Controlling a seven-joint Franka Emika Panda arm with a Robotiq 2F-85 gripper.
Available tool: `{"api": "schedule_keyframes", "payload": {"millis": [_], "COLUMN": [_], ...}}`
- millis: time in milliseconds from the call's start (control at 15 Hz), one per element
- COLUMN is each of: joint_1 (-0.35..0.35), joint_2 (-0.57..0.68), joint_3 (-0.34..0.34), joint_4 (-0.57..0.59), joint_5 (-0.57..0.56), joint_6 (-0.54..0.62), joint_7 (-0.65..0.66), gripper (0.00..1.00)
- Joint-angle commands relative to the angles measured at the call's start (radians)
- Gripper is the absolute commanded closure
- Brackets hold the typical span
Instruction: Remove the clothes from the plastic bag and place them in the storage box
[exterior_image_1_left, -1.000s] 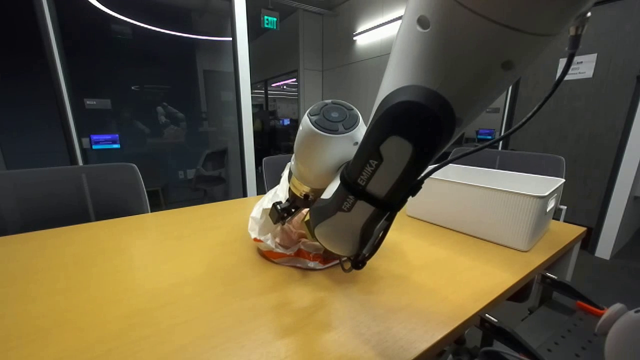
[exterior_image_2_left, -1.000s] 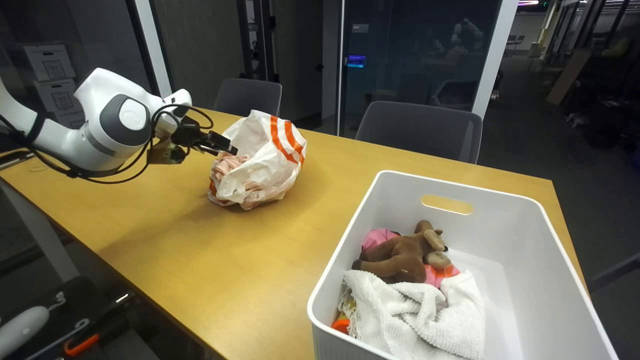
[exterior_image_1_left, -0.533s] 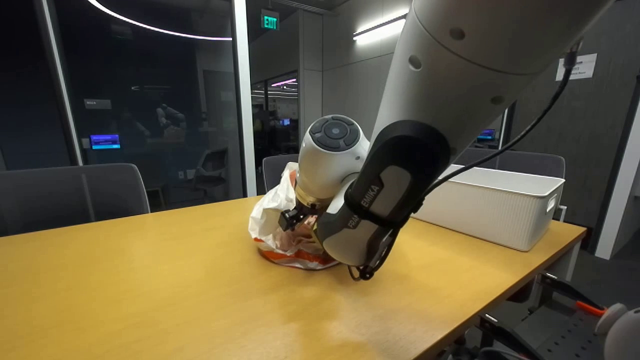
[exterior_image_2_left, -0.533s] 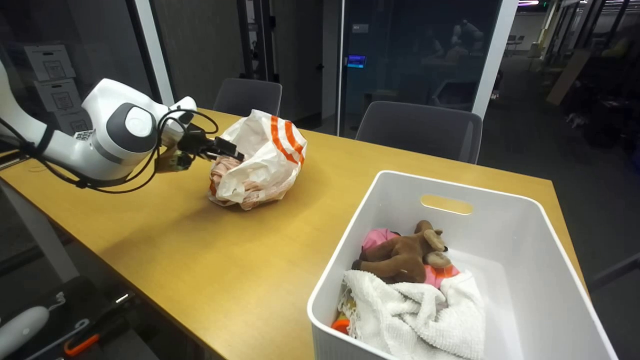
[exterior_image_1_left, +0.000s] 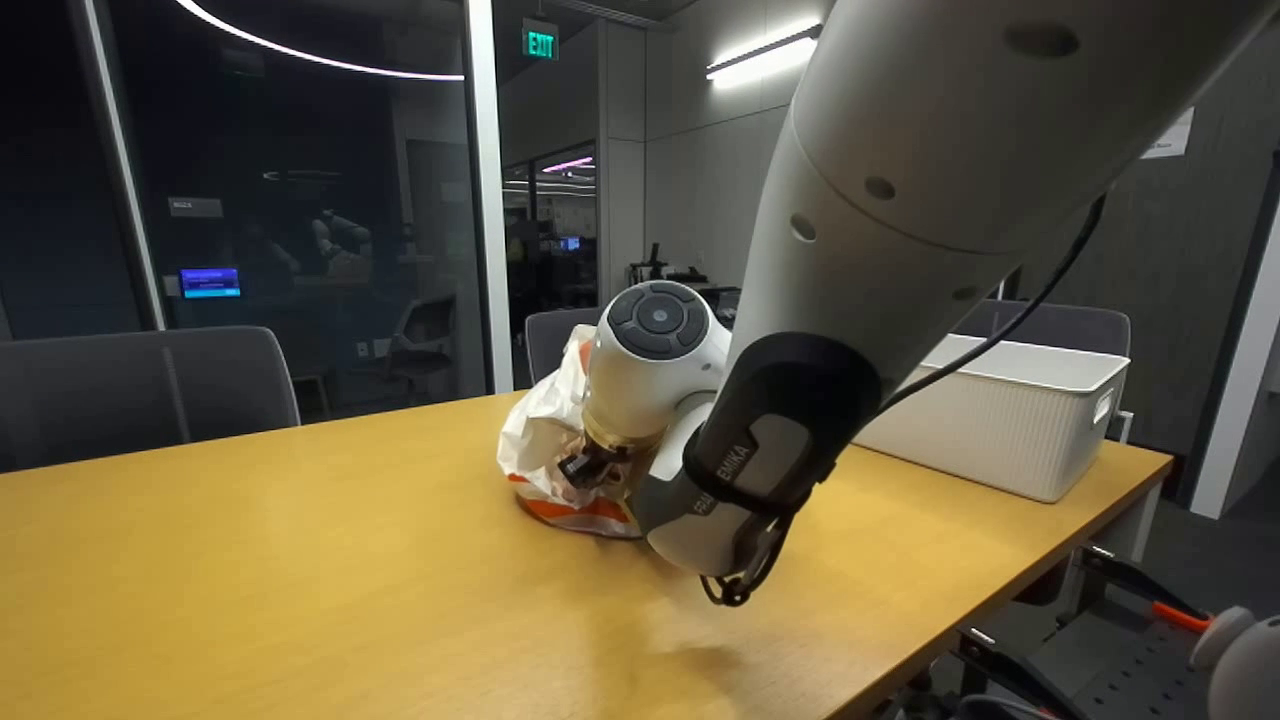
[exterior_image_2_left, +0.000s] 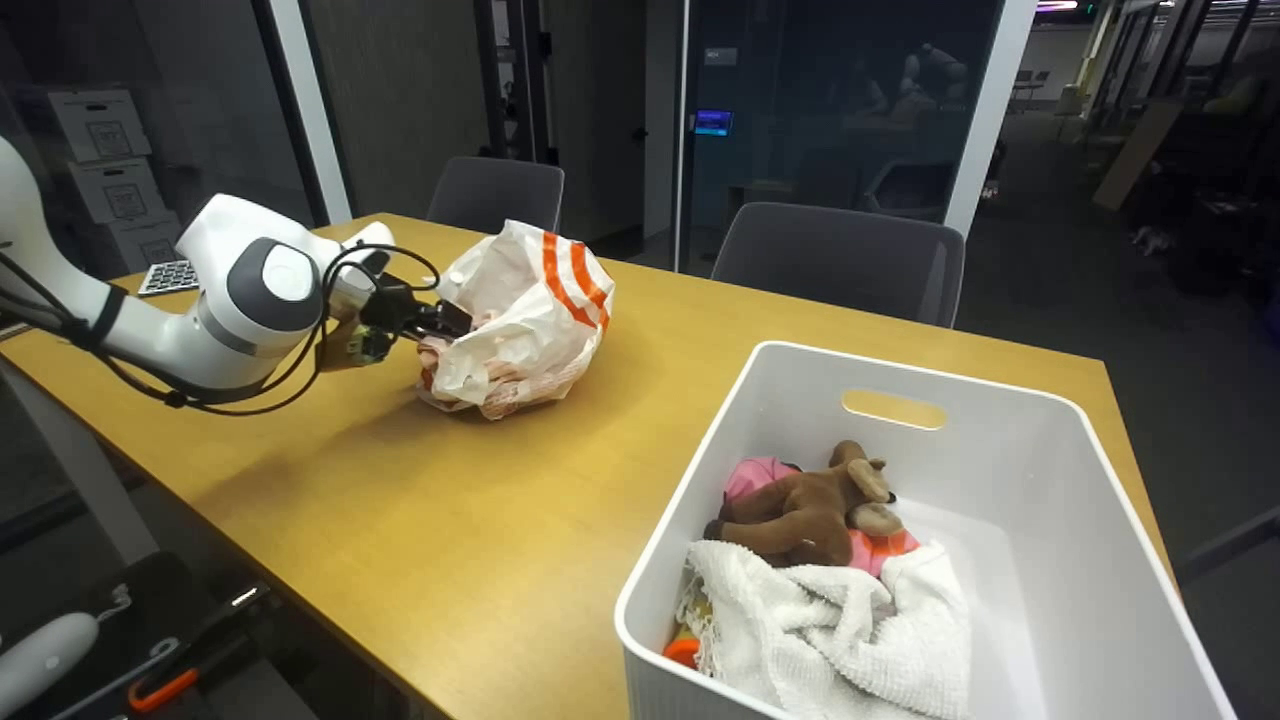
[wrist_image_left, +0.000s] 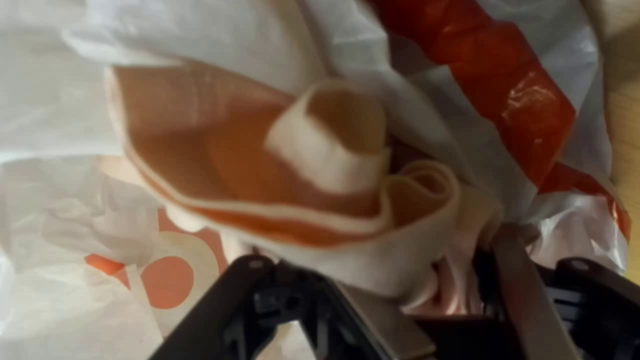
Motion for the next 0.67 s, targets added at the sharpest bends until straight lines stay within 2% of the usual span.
{"api": "schedule_keyframes", "payload": {"millis": [0,200,267,400,600], "joint_1": [-0.005,0.002,-0.001,-0.005,0.003], "joint_2": [-0.022,0.031,0.07,0.153,0.279], "joint_3": [-0.012,-0.017,-0.015,-0.014,-0.048], "joint_4": [0.011,-0.015,-0.03,-0.058,-0.103], "joint_5": [0.016,0.007,0.001,-0.01,-0.012], "joint_6": [0.018,-0.004,-0.012,-0.027,-0.034], "joint_7": [0.008,-0.011,-0.024,-0.049,-0.069], "gripper": [0.72,0.95,0.99,0.95,0.96]}}
